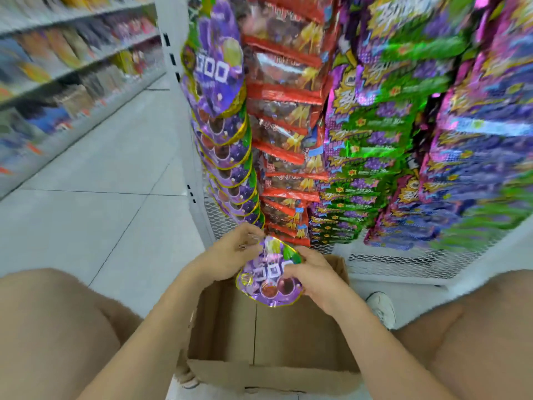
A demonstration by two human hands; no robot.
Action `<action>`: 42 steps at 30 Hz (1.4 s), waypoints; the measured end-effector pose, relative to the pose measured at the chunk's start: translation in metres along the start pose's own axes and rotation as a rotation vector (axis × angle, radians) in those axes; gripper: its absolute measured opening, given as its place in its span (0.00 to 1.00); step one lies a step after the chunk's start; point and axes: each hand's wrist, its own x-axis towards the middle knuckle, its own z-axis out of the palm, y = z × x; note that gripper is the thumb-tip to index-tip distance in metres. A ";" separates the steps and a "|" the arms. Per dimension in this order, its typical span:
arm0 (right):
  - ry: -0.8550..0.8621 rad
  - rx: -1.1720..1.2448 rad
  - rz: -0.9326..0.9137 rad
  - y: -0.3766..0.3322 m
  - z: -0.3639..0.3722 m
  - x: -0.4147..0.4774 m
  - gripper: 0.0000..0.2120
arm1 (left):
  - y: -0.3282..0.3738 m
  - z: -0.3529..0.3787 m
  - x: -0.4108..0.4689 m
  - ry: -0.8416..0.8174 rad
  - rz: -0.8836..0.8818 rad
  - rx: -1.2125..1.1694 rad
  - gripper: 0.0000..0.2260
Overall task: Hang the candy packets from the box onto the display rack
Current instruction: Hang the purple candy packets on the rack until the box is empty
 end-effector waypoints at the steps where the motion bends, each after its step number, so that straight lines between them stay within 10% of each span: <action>1: -0.007 -0.039 -0.095 -0.011 0.003 -0.009 0.17 | 0.011 -0.005 -0.004 0.050 0.025 0.004 0.11; 7: 0.072 -0.337 -0.722 -0.091 0.021 -0.051 0.08 | 0.098 -0.048 -0.031 0.174 0.190 -0.079 0.03; 16: 0.432 -0.435 -1.117 -0.251 0.028 -0.097 0.05 | 0.253 -0.116 -0.036 0.592 0.517 -0.107 0.09; 22: 0.736 -0.424 -1.235 -0.333 0.036 -0.099 0.10 | 0.329 -0.158 0.012 0.682 0.465 -0.163 0.15; 27: 0.740 -0.398 -1.255 -0.371 0.043 -0.078 0.05 | 0.345 -0.169 0.031 0.682 0.379 -0.206 0.08; 36: 0.787 -0.384 -1.296 -0.388 0.051 -0.071 0.05 | 0.350 -0.177 0.032 0.566 0.291 -0.441 0.34; 42: 0.850 -0.362 -1.286 -0.388 0.053 -0.074 0.05 | 0.347 -0.171 0.028 0.524 0.361 -0.361 0.29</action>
